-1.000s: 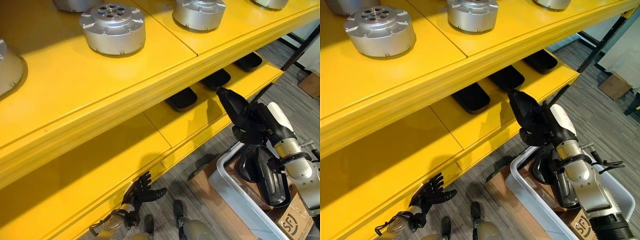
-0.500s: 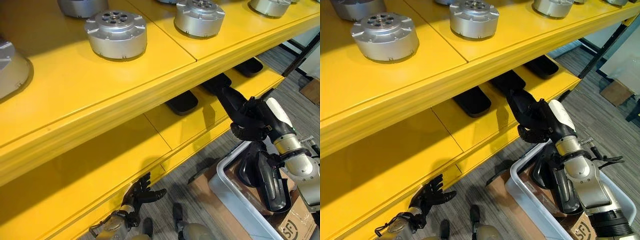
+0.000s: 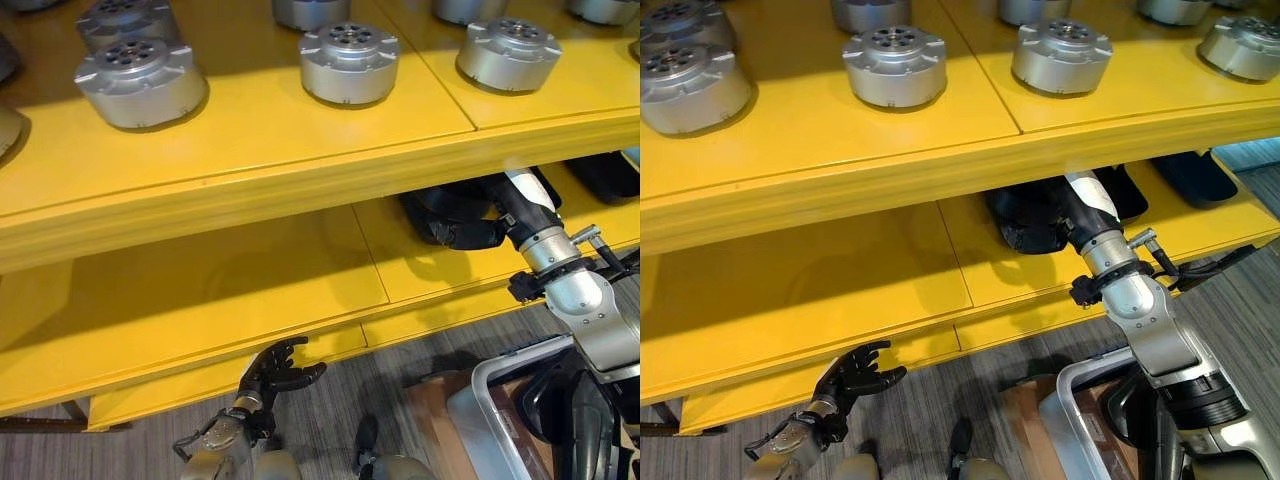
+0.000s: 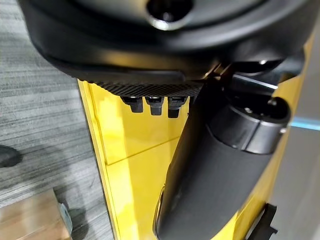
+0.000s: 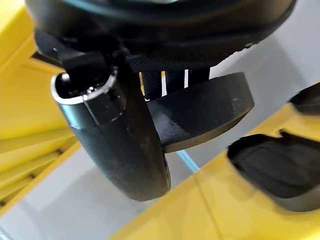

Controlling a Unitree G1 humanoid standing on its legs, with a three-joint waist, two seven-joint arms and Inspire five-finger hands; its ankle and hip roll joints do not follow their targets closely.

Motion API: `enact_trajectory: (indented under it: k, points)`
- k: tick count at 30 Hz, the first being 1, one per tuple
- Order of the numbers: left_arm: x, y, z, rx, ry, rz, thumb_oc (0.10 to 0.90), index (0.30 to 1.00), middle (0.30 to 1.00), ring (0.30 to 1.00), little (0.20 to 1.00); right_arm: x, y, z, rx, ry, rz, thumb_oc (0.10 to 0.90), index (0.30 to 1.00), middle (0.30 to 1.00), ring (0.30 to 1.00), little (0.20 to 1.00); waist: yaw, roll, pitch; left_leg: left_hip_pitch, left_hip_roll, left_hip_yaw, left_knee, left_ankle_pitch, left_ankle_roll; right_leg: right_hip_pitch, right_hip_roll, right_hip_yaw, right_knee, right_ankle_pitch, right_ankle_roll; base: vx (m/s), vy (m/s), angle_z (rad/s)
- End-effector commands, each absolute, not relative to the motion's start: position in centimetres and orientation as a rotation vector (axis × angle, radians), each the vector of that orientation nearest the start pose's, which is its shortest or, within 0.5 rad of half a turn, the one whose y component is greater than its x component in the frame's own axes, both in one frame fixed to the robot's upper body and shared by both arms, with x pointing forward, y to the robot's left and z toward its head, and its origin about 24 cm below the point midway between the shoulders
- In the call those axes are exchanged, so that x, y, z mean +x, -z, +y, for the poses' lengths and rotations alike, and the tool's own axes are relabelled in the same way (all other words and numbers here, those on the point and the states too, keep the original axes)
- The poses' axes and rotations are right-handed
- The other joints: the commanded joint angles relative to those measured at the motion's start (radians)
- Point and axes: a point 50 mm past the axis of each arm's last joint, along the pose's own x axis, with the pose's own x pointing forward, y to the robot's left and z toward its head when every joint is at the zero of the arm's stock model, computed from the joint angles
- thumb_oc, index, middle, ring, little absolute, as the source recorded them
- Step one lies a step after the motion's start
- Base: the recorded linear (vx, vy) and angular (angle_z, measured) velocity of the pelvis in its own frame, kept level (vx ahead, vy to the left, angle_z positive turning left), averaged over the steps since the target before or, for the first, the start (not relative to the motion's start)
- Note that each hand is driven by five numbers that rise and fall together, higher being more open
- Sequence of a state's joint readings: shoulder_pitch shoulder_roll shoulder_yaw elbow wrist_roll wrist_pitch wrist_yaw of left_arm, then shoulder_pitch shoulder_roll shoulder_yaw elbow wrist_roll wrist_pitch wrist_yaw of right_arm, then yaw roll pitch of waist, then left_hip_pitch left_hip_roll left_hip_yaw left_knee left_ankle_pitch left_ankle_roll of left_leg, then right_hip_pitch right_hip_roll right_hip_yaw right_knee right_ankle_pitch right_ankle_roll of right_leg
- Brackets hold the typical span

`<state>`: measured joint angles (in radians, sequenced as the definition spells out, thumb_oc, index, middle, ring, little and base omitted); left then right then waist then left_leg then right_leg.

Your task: Move parts from the plastic box to the shelf.

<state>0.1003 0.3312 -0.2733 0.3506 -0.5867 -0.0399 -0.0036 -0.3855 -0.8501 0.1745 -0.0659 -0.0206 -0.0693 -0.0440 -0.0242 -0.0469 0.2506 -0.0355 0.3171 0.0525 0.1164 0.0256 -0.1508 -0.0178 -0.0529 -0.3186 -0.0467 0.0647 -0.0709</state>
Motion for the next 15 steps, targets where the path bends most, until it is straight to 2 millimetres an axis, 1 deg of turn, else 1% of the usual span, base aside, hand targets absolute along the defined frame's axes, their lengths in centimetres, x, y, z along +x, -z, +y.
enact_trajectory:
  k: [1, 2, 3, 4, 5, 7, 8, 9, 10, 12, 13, 15]
  points:
    - [23.2, 0.6, 19.1, -0.253, 0.032, 0.169, 0.9, 1.0, 1.0, 1.0, 1.0, 29.2, -25.9, -21.6, -0.942, 0.008, -0.761, 0.4, 0.3, 0.3, 0.3, 0.3, 0.005, 0.014, -0.137, -0.007, 0.014, 0.013, -0.094, 0.12, 0.005, -0.029, -0.072, 0.08, 0.151, -0.152, 0.126, 0.05, 0.144, 0.39]
    - [23.1, 0.7, 19.1, -0.256, 0.033, 0.17, 0.9, 1.0, 1.0, 1.0, 1.0, 29.2, -25.8, -21.4, -0.946, 0.005, -0.765, 0.4, 0.3, 0.3, 0.3, 0.3, 0.005, 0.026, -0.141, 0.002, 0.022, 0.021, -0.111, 0.119, 0.002, -0.032, -0.073, 0.082, 0.156, -0.152, 0.128, 0.16, 0.237, 0.14]
    - [22.9, 0.9, 19.0, -0.255, 0.046, 0.182, 0.9, 1.0, 1.0, 1.0, 1.0, 29.2, -25.4, -21.5, -0.946, 0.009, -0.754, 0.4, 0.3, 0.3, 0.3, 0.3, 0.011, 0.041, -0.147, 0.01, 0.011, 0.045, -0.098, 0.079, 0.006, -0.02, -0.1, 0.069, 0.169, -0.155, 0.132, 0.13, 0.197, 0.05]
    - [22.9, 0.9, 19.0, -0.254, 0.046, 0.182, 0.9, 1.0, 1.0, 1.0, 1.0, 29.2, -25.4, -21.5, -0.946, 0.009, -0.754, 0.4, 0.3, 0.3, 0.3, 0.3, 0.011, 0.04, -0.146, 0.01, 0.009, 0.044, -0.095, 0.077, 0.007, -0.018, -0.101, 0.069, 0.169, -0.155, 0.133, 0.15, 0.196, 0.16]
    - [22.9, 0.8, 19.0, -0.253, 0.049, 0.179, 0.9, 1.0, 1.0, 1.0, 1.0, 29.2, -25.3, -21.4, -0.942, 0.009, -0.755, 0.4, 0.3, 0.3, 0.3, 0.3, 0.015, 0.038, -0.146, 0.01, -0.001, 0.045, -0.082, 0.063, 0.01, -0.008, -0.113, 0.066, 0.17, -0.153, 0.137, 0.08, 0.091, 0.29]
    - [22.8, 0.7, 19.1, -0.246, 0.055, 0.179, 0.9, 1.0, 1.0, 1.0, 1.0, 29.3, -25.2, -21.3, -0.94, 0.006, -0.752, 0.4, 0.3, 0.3, 0.3, 0.3, 0.023, 0.03, -0.146, 0.011, -0.023, 0.049, -0.06, 0.029, 0.02, 0.009, -0.137, 0.061, 0.172, -0.151, 0.148, 0.12, 0.162, 0.22]
    - [22.9, 0.7, 19.2, -0.238, 0.047, 0.175, 0.9, 1.0, 1.0, 1.0, 1.0, 29.4, -24.9, -21.1, -0.925, 0.006, -0.746, 0.4, 0.3, 0.3, 0.3, 0.3, 0.03, 0.026, -0.146, 0.012, -0.046, 0.051, -0.046, 0.003, 0.028, 0.022, -0.159, 0.056, 0.172, -0.147, 0.157, 0.11, 0.202, 0.16]
    - [22.9, 0.6, 19.3, -0.236, 0.047, 0.174, 0.9, 1.0, 1.0, 1.0, 1.0, 29.5, -24.8, -21.1, -0.923, 0.007, -0.745, 0.4, 0.3, 0.3, 0.3, 0.3, 0.031, 0.021, -0.145, 0.011, -0.059, 0.051, -0.036, -0.01, 0.032, 0.028, -0.171, 0.052, 0.173, -0.144, 0.163, 0.15, 0.286, 0.24]
    - [23.1, 0.4, 19.5, -0.22, 0.042, 0.165, 0.9, 1.0, 1.0, 1.0, 1.0, 29.6, -24.7, -20.7, -0.925, -0.001, -0.744, 0.4, 0.3, 0.3, 0.3, 0.3, 0.038, 0.012, -0.148, 0.002, -0.087, 0.049, -0.014, -0.037, 0.041, 0.034, -0.196, 0.05, 0.174, -0.136, 0.178, 0.11, 0.21, 0.16]
    - [23.2, 0.2, 19.7, -0.208, 0.041, 0.161, 0.9, 1.0, 1.0, 1.0, 1.0, 29.8, -24.7, -20.4, -0.927, -0.006, -0.746, 0.4, 0.3, 0.3, 0.3, 0.3, 0.043, 0.004, -0.154, -0.003, -0.104, 0.048, -0.003, -0.056, 0.047, 0.036, -0.209, 0.051, 0.174, -0.13, 0.188, 0.1, 0.181, 0.34]
    - [23.2, 0.1, 20.0, -0.201, 0.035, 0.16, 0.9, 1.0, 1.0, 1.0, 1.0, 30.3, -24.8, -20.0, -0.944, -0.009, -0.745, 0.4, 0.3, 0.3, 0.3, 0.3, 0.05, -0.006, -0.16, -0.01, -0.119, 0.05, 0.008, -0.071, 0.053, 0.038, -0.22, 0.051, 0.169, -0.124, 0.198, 0.09, 0.153, 0.25]
    - [23.1, 0.2, 20.1, -0.195, 0.032, 0.163, 0.9, 1.0, 1.0, 1.0, 1.0, 30.7, -25.0, -19.6, -0.953, -0.013, -0.75, 0.4, 0.3, 0.3, 0.3, 0.3, 0.056, -0.015, -0.165, -0.012, -0.126, 0.05, 0.015, -0.082, 0.058, 0.039, -0.226, 0.052, 0.167, -0.12, 0.204, 0.06, 0.096, -0.04]
